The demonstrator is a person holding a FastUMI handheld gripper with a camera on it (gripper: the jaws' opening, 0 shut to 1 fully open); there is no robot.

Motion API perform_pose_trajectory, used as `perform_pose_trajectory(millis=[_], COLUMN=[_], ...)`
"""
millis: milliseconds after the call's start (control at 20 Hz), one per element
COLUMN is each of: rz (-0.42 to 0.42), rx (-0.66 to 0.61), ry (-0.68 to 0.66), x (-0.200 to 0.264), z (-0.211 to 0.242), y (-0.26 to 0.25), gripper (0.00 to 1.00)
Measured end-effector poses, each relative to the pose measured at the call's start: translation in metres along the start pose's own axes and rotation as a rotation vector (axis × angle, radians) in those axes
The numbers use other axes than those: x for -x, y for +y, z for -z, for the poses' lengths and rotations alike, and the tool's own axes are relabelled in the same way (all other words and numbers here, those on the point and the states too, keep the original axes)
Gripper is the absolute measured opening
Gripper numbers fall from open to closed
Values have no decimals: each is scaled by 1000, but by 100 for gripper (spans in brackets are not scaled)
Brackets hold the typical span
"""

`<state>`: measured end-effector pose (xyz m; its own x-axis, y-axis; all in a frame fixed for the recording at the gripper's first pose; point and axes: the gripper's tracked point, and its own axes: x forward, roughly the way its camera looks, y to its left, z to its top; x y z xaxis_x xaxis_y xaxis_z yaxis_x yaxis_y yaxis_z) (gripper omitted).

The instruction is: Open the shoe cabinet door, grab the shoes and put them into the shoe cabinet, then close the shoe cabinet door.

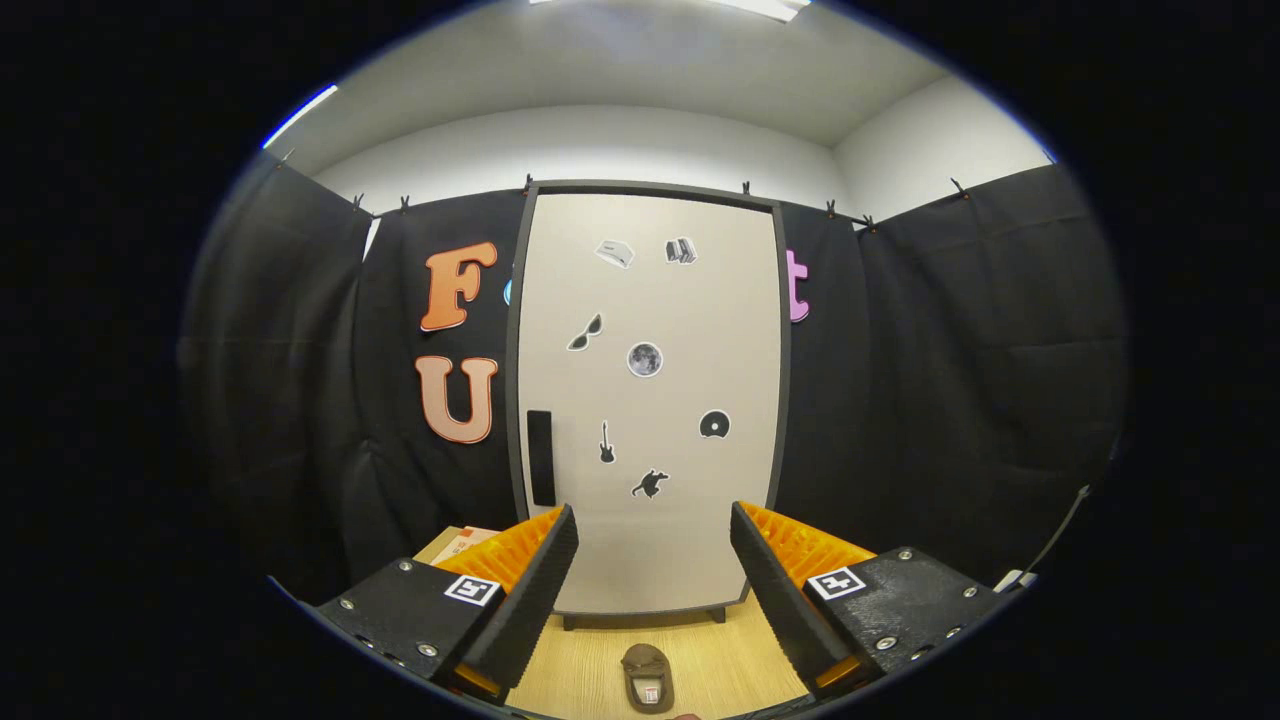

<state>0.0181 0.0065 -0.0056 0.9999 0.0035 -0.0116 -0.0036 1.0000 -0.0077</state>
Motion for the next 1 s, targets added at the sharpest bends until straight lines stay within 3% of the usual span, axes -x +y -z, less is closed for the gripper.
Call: perform_pose_trajectory(millis=[1000], rz=[2], rx=[-10], ry=[28], x=[-6], z=[2], y=[2], gripper=[96])
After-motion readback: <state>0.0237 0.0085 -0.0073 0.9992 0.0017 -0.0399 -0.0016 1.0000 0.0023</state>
